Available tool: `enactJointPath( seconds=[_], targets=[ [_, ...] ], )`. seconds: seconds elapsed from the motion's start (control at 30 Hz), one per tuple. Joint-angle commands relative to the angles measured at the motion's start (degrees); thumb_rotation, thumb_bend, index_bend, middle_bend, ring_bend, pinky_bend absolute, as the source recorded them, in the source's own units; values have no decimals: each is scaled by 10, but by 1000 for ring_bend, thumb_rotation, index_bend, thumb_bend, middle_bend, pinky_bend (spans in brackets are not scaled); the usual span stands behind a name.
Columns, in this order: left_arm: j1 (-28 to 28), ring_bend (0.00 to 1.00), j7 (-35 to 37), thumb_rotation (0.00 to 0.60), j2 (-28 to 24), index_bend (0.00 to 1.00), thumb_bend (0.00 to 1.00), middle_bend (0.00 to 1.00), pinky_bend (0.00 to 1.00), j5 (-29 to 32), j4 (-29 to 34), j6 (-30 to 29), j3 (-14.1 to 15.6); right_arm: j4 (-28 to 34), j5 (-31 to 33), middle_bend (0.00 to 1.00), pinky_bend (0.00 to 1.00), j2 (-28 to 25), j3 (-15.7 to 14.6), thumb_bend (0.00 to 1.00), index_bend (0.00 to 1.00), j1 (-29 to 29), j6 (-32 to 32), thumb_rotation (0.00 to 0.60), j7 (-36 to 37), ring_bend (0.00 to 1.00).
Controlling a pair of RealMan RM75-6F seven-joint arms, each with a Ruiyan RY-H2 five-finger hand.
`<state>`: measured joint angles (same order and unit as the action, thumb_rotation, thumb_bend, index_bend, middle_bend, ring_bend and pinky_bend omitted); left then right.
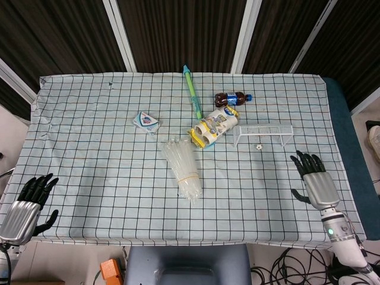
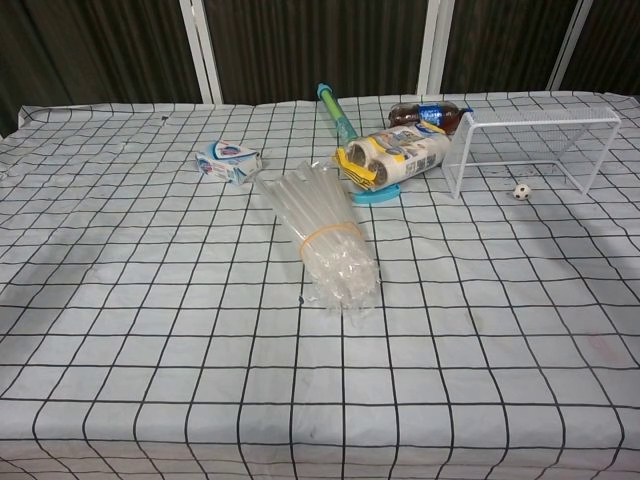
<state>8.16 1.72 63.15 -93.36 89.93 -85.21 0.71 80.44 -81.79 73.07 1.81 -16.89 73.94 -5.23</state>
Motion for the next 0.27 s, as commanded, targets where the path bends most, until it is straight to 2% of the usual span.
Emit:
enactJointPath(
  seconds=[0.03,0.27],
  targets=[
    [0,0,0,600,0,0,415,0,36,0,0,0,0,40,-7,0,0,-24,-13,370,0,25,27,600,-36,0],
    [2,0,-6,600,2,0,415,0,36,4,1,5,-2,71,-23,0,0,-33,-23,370,0,38,37,600,-74,0]
  ],
)
